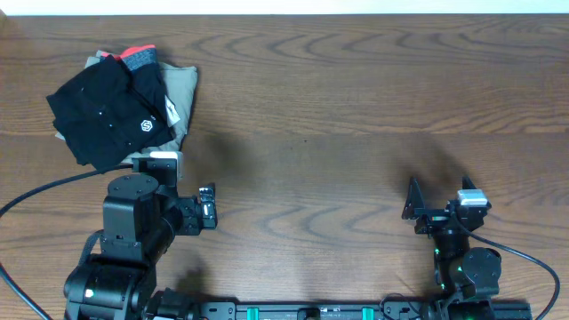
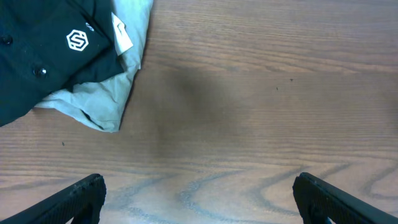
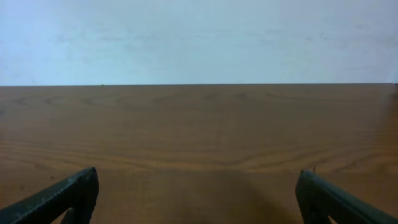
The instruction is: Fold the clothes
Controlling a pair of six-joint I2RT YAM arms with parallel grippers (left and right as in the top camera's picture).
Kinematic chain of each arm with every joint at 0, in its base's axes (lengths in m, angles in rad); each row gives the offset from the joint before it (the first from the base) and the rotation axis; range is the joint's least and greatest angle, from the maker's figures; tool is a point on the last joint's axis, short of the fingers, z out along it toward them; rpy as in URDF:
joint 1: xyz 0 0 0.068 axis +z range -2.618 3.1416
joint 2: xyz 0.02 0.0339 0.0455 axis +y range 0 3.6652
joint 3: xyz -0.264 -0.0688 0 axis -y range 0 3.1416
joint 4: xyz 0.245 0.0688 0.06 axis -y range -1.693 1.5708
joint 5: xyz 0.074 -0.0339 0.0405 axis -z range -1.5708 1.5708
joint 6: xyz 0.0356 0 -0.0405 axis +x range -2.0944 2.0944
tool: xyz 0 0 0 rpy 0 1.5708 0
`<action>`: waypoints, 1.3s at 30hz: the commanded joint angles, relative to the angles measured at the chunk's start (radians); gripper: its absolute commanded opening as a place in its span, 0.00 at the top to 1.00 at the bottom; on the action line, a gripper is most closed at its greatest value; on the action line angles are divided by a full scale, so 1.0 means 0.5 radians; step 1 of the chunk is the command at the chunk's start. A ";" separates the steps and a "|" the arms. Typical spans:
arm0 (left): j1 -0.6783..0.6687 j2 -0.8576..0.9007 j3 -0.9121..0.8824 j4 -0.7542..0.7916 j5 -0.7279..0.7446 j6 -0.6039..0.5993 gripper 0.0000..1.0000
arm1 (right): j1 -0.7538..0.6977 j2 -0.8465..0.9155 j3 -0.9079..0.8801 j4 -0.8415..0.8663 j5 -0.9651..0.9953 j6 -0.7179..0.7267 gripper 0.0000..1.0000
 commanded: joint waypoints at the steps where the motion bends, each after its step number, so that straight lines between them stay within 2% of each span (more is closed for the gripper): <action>1: -0.007 0.000 0.000 0.001 -0.016 -0.010 0.02 | -0.021 -0.013 -0.004 -0.008 -0.008 -0.031 0.01; 25: -0.007 -0.004 -0.001 0.002 -0.016 -0.010 0.02 | -0.021 -0.013 -0.004 -0.008 -0.008 -0.031 0.01; 33: 0.090 -0.296 -0.079 -0.112 -0.092 0.052 0.02 | -0.021 -0.013 -0.004 -0.008 -0.008 -0.031 0.01; 39: 0.189 -0.645 -0.487 -0.015 -0.091 0.217 0.02 | -0.021 -0.013 -0.004 -0.008 -0.008 -0.031 0.01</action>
